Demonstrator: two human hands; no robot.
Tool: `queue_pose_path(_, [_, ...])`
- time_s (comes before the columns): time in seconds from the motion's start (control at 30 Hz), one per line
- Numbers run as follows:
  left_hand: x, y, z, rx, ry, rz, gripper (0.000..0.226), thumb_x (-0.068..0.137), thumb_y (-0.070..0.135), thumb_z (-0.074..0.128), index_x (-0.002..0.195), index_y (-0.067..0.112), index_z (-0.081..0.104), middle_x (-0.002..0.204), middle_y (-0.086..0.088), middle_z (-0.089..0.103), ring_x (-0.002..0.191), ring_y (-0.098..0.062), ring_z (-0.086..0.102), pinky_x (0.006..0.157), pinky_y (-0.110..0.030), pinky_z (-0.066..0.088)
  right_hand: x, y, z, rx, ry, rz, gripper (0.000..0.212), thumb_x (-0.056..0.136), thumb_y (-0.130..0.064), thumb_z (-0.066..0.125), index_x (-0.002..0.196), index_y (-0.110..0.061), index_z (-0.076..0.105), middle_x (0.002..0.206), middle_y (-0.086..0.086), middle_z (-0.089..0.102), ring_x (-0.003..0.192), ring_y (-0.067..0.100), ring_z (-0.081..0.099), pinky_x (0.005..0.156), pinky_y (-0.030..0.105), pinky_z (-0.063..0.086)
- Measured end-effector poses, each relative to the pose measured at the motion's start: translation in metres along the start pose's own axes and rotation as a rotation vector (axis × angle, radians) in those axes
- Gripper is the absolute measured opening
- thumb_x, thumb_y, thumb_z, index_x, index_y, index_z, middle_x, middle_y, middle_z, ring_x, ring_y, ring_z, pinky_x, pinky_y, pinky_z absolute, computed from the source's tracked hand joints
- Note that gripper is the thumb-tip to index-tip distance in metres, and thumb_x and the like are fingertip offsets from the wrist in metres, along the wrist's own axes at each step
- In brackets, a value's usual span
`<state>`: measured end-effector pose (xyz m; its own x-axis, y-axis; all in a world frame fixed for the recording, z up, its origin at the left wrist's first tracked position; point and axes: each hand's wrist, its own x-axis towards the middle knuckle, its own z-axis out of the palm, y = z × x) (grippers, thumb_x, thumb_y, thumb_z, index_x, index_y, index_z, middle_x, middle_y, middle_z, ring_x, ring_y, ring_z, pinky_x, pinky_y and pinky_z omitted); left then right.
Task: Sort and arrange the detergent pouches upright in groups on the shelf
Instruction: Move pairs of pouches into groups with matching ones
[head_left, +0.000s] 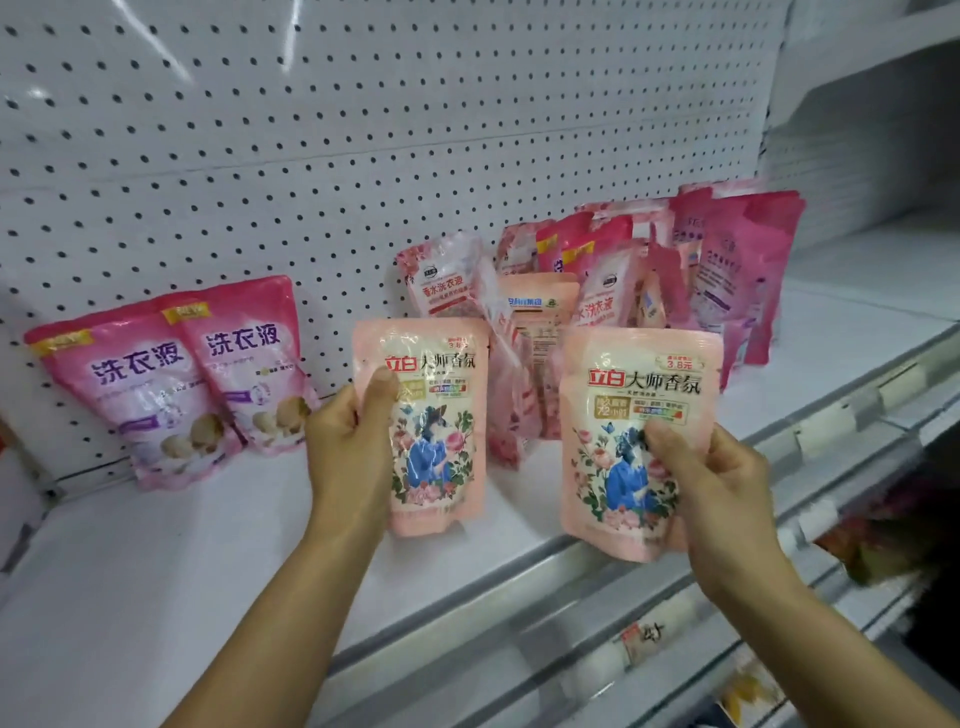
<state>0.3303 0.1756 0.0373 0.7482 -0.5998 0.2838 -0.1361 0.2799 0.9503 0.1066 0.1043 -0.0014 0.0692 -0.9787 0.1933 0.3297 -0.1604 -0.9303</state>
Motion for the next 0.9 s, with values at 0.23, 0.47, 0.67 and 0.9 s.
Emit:
queue_pose_path(0.23, [-0.101,0.005,0.093,-0.083,-0.034,-0.065,0.028,0.096,0.027,0.062,0.071,0.020,0.072,0.079,-0.006,0.078,0.077,-0.028,0.076,0.074,-0.047,0.061,0.012,-0.031,-0.120,-0.050,-0.047,-0.007,0.009,0.091,-0.015,0.062,0.090,-0.017,0.071,0.086,0.005,0.078,0.079,0.025,0.075,0.069,0.042,0.060])
queue_pose_path(0.47, [-0.182,-0.008,0.231,-0.173,-0.184,-0.230,0.019,0.095,0.022,0.062,0.083,0.012,0.073,0.080,-0.008,0.078,0.074,-0.023,0.076,0.065,-0.036,0.062,0.040,-0.072,-0.263,-0.095,0.000,0.019,0.009,0.091,-0.013,0.062,0.095,-0.012,0.071,0.087,0.007,0.078,0.080,0.026,0.075,0.070,0.043,0.060])
queue_pose_path(0.67, [-0.199,-0.016,0.345,-0.160,-0.354,-0.307,0.021,0.095,0.021,0.061,0.085,0.008,0.074,0.081,-0.010,0.078,0.072,-0.022,0.076,0.058,-0.029,0.060,0.092,-0.087,-0.354,-0.102,0.107,0.047,0.010,0.091,-0.015,0.062,0.095,-0.010,0.070,0.086,0.011,0.077,0.077,0.030,0.075,0.069,0.048,0.060])
queue_pose_path(0.9, [-0.156,-0.032,0.476,-0.102,-0.443,-0.230,0.024,0.095,0.025,0.060,0.080,0.010,0.072,0.072,-0.004,0.077,0.063,-0.014,0.075,0.049,-0.020,0.053,0.212,-0.088,-0.424,-0.132,0.102,-0.002,0.007,0.090,-0.014,0.063,0.091,-0.012,0.070,0.081,0.007,0.077,0.070,0.024,0.075,0.057,0.036,0.060])
